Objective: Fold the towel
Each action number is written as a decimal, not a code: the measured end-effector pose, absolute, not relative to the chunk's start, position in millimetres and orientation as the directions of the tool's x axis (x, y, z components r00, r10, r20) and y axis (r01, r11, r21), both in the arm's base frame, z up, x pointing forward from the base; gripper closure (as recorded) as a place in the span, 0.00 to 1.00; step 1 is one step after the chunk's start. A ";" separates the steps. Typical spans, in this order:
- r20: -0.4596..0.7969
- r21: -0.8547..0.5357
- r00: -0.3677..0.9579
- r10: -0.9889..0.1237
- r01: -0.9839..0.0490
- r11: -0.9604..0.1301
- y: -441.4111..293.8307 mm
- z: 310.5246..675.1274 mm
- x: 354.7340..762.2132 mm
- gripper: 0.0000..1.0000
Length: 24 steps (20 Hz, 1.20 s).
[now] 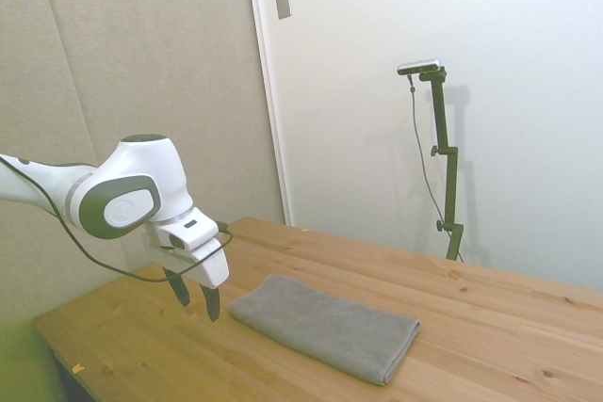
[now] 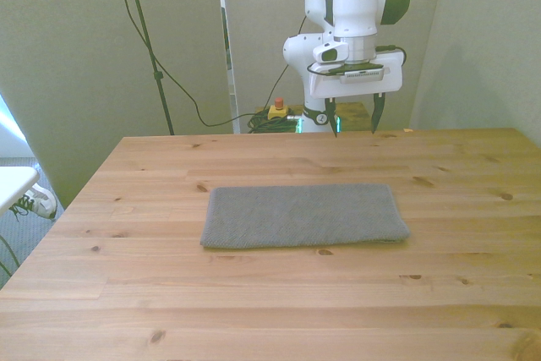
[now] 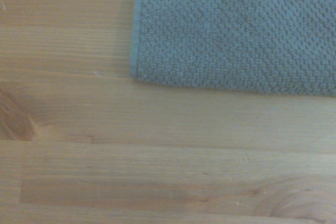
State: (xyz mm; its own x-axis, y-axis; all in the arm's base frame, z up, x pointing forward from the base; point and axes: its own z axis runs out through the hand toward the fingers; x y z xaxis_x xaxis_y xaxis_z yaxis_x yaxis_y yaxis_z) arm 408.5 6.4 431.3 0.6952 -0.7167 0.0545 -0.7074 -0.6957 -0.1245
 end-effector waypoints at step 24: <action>0.461 0.247 0.539 -0.705 -0.841 -0.481 155.4 386.4 582.0 0.00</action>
